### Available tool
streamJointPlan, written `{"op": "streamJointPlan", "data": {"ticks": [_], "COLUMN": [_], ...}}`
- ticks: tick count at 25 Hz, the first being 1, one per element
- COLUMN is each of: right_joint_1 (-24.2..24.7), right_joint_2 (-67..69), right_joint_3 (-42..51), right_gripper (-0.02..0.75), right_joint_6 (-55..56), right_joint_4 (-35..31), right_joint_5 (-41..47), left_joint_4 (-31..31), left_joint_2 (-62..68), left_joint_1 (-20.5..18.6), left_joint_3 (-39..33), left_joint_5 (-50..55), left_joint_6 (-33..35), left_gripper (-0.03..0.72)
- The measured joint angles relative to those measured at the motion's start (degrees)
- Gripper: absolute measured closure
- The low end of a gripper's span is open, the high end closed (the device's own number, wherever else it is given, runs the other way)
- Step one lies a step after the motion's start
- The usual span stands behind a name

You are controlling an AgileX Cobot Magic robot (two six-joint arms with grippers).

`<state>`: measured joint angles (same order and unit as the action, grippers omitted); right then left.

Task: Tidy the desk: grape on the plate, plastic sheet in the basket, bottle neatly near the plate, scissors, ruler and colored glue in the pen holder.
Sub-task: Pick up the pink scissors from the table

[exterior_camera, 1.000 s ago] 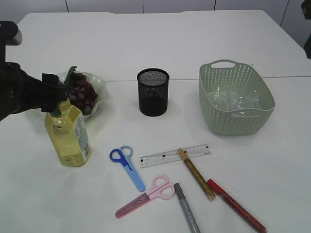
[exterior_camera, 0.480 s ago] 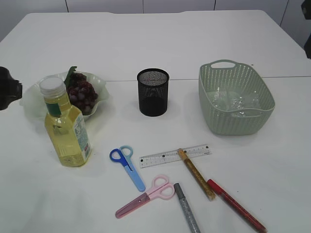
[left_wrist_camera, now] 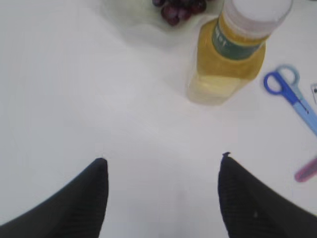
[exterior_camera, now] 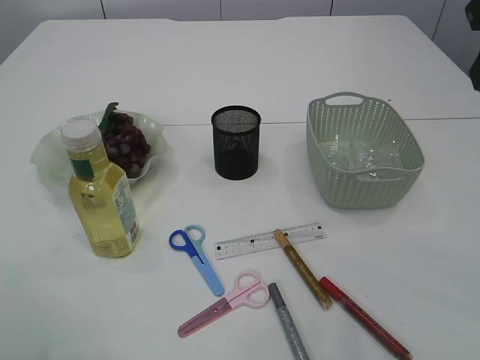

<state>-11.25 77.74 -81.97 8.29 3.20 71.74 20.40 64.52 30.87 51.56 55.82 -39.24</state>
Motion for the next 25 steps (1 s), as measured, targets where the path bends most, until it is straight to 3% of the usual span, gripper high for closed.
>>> {"op": "streamJointPlan", "data": {"ticks": [9,16,25], "right_joint_1": [0.0,0.0,0.0], "right_joint_2": [0.0,0.0,0.0], "right_joint_3": [0.0,0.0,0.0], "right_gripper": [0.425,0.425,0.425], "right_joint_6": [-0.9,-1.3,-1.3], "right_joint_4": [0.0,-0.5,-0.8], "right_joint_5": [0.0,0.0,0.0], "left_joint_4": [-14.3,-30.1,-39.6], "left_joint_2": [-0.2,-0.2,-0.2], "left_joint_1": [0.0,0.0,0.0], "left_joint_3": [4.3,4.3,4.3], "left_joint_5": [13.8,14.8,14.9], "left_joint_6": [12.2,18.5,22.5], "left_gripper": [0.193,0.193,0.193]}}
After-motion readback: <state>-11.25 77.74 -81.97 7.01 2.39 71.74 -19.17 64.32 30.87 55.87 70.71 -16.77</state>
